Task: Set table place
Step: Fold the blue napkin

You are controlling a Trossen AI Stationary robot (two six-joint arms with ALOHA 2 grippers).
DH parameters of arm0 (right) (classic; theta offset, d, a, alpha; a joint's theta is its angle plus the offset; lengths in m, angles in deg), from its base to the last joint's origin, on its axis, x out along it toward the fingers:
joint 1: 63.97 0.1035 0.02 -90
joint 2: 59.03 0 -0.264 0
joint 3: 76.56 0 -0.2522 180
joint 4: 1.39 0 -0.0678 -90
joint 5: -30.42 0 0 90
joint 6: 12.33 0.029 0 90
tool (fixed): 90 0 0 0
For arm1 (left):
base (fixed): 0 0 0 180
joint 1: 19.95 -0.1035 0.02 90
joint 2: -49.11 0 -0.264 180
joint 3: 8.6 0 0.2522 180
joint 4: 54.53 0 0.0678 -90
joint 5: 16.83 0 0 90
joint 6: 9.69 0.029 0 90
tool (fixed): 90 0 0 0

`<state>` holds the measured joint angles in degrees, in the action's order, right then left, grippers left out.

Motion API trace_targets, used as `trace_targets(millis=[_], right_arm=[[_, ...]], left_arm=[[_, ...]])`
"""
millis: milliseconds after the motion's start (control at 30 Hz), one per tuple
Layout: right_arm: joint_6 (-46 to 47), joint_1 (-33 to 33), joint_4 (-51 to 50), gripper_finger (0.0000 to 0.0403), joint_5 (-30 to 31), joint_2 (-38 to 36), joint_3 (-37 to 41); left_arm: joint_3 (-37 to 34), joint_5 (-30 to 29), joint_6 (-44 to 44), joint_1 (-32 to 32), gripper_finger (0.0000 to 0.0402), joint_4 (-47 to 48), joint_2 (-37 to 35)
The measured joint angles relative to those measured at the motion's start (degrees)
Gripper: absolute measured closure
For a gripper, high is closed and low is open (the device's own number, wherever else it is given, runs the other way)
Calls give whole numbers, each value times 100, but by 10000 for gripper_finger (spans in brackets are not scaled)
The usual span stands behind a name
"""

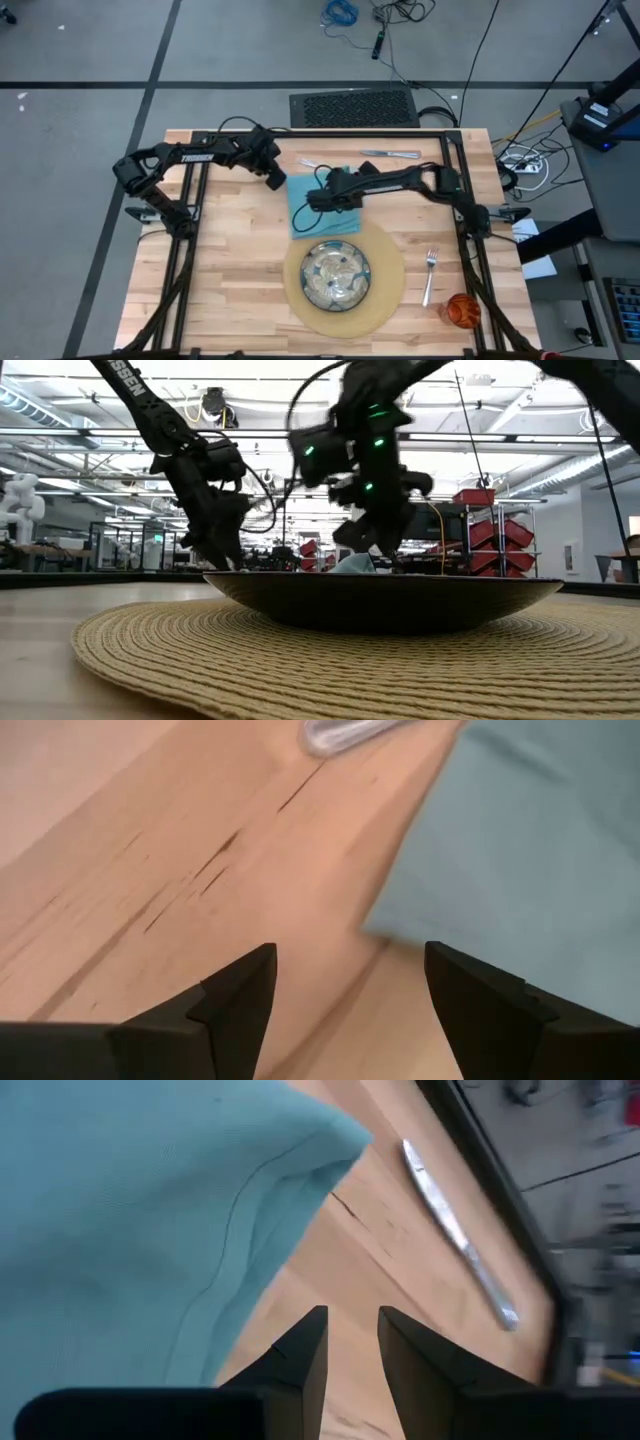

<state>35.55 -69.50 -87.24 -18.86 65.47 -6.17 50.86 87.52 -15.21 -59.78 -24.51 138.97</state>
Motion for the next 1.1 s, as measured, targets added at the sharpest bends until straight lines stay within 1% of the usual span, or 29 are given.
trace_targets(millis=[67,133,200,233,333,367,433,500,600,633,733,800,900,1000,1100], right_arm=[[-11,-97,628,321,-41,-491,628],[-68,-291,1261,321,-107,-959,1232],[-293,-542,2016,321,-388,-1441,1763],[-474,-672,2425,321,-618,-1654,1995],[-1071,-1116,3579,321,-1813,-2058,2628],[-1239,-1266,3865,321,-2222,-2120,2813],[-1521,-1558,4258,321,-2808,-2222,3067],[-1744,-1816,4365,321,-3081,-2296,3170],[-2131,-2136,4228,321,-3416,-2307,3205],[-2296,-2228,4258,321,-3597,-2315,3206],[-2752,-2541,4487,321,-4414,-2382,3197],[-3039,-2762,4527,321,-5081,-2395,3195],[-3399,-3065,4517,316,-6029,-2524,3203],[-3689,-3286,4631,295,-6541,-2690,3197],[-3872,-3496,4875,259,-7044,-2855,3197]], left_arm=[[0,133,-3,-7,164,-192,0],[22,392,-48,-31,164,-368,0],[30,532,-234,-35,164,-655,10],[37,538,-306,-39,164,-785,31],[67,601,-446,-136,164,-788,73],[97,697,-495,-185,164,-785,135],[120,947,-739,-323,164,-690,274],[111,1120,-885,-461,164,-591,388],[114,1178,-875,-682,164,-587,439],[114,1280,-874,-761,164,-591,439],[116,1760,-921,-987,164,-561,439],[116,2113,-923,-1100,164,-443,439],[116,2270,-847,-1251,164,-269,439],[116,2271,-735,-1326,164,-255,439],[116,2379,-730,-1302,164,-262,442]])
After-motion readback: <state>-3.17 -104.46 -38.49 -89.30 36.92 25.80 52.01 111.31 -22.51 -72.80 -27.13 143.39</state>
